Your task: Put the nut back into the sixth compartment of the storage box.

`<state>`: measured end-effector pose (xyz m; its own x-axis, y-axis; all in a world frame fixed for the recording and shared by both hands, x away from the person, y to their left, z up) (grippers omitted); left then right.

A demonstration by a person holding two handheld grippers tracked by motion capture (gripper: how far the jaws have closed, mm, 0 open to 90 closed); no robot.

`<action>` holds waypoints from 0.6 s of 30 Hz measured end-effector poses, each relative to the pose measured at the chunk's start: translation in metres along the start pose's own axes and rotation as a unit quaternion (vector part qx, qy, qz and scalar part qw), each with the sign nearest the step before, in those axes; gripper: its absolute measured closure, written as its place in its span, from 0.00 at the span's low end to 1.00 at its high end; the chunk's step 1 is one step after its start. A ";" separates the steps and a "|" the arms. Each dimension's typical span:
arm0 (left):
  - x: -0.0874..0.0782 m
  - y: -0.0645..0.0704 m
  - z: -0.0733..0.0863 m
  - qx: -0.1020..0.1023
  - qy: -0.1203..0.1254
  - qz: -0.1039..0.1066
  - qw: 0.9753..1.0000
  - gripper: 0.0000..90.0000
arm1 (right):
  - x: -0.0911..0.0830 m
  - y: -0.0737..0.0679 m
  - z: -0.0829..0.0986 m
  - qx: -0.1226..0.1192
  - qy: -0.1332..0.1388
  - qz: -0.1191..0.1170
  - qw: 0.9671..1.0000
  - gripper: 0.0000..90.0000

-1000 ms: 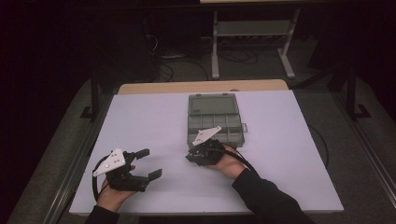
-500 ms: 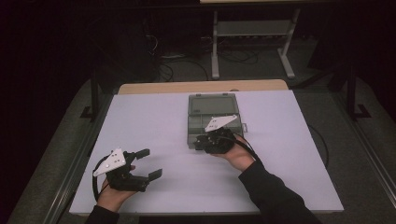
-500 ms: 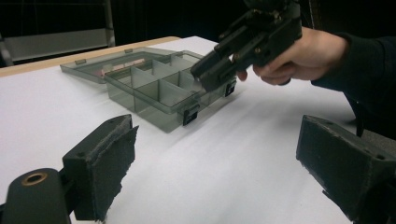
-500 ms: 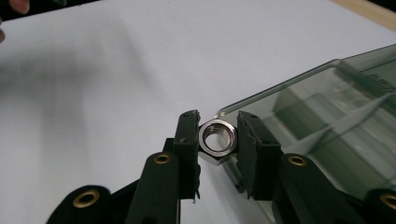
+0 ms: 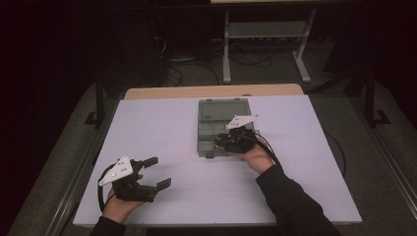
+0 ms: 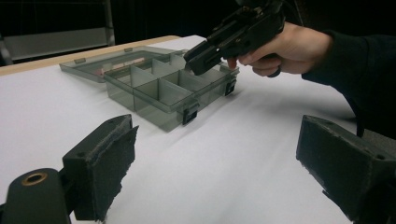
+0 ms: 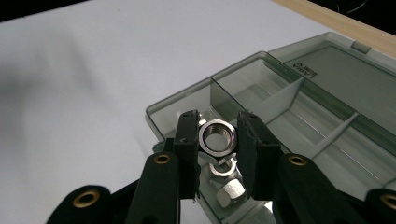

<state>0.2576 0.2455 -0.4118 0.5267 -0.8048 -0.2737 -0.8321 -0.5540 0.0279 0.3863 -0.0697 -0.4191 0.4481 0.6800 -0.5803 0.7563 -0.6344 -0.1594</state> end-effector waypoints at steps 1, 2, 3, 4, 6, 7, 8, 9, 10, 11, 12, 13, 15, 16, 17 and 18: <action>0.000 0.000 0.000 0.000 0.000 0.000 1.000 0.12 | 0.002 0.001 0.001 0.000 -0.003 0.001 1.000 0.77; 0.000 0.000 0.000 0.000 0.000 0.000 1.000 0.12 | 0.003 0.002 0.002 0.002 -0.008 0.003 1.000 0.77; 0.000 0.000 0.000 0.000 0.000 0.000 1.000 0.12 | 0.005 0.002 0.003 0.003 -0.011 0.007 1.000 0.77; 0.000 0.000 0.000 0.000 -0.001 0.000 1.000 0.12 | 0.006 0.003 0.004 0.003 -0.015 0.008 1.000 0.77; 0.000 0.000 0.000 0.000 -0.001 0.000 1.000 0.12 | 0.009 0.004 0.005 0.001 -0.017 0.011 1.000 0.77; 0.000 0.000 0.000 0.000 -0.001 0.000 1.000 0.12 | 0.009 0.004 0.005 0.001 -0.017 0.011 1.000 0.77; 0.000 0.000 0.000 0.000 -0.001 0.000 1.000 0.12 | 0.009 0.005 0.005 0.008 -0.016 0.013 1.000 0.73; -0.001 0.000 0.001 -0.001 0.000 -0.001 1.000 0.12 | 0.009 0.005 0.005 0.011 -0.015 0.013 1.000 0.72; -0.001 0.000 0.001 -0.001 -0.001 -0.001 1.000 0.12 | 0.008 0.005 0.004 0.011 -0.014 0.012 1.000 0.70; -0.001 0.000 0.001 -0.001 -0.001 -0.001 1.000 0.12 | 0.008 0.005 0.004 0.011 -0.014 0.012 1.000 0.70; -0.001 0.000 0.001 -0.002 0.000 -0.003 1.000 0.12 | 0.006 0.006 0.003 0.016 -0.008 0.009 1.000 0.66; -0.002 0.001 0.001 -0.004 -0.001 -0.003 1.000 0.12 | 0.006 0.006 0.003 0.017 -0.007 0.009 1.000 0.64; -0.002 0.000 0.000 -0.003 0.000 -0.003 1.000 0.12 | 0.002 0.006 0.003 0.019 -0.005 0.005 1.000 0.57; -0.002 0.000 0.000 -0.004 0.001 -0.003 1.000 0.12 | 0.000 0.006 0.003 0.023 -0.003 0.005 1.000 0.54; -0.002 0.000 0.000 -0.004 0.001 -0.003 1.000 0.12 | 0.000 0.006 0.003 0.023 -0.003 0.005 1.000 0.54; -0.002 0.000 0.001 -0.004 0.001 -0.004 1.000 0.12 | -0.007 0.006 0.003 0.028 0.006 0.001 1.000 0.48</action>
<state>0.2563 0.2474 -0.4118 0.5328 -0.8011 -0.2725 -0.8270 -0.5613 0.0332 0.3864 -0.0789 -0.4183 0.4556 0.6828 -0.5711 0.7278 -0.6551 -0.2027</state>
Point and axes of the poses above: each handheld gripper's, and its own axes: x roughly forward along the jaws, z roughly out of its underside, y roughly to its right, the point moved 2 cm from there along x, roughly forward along the jaws, and after that the axes turned 6 degrees about x, right-handed, at the moved point
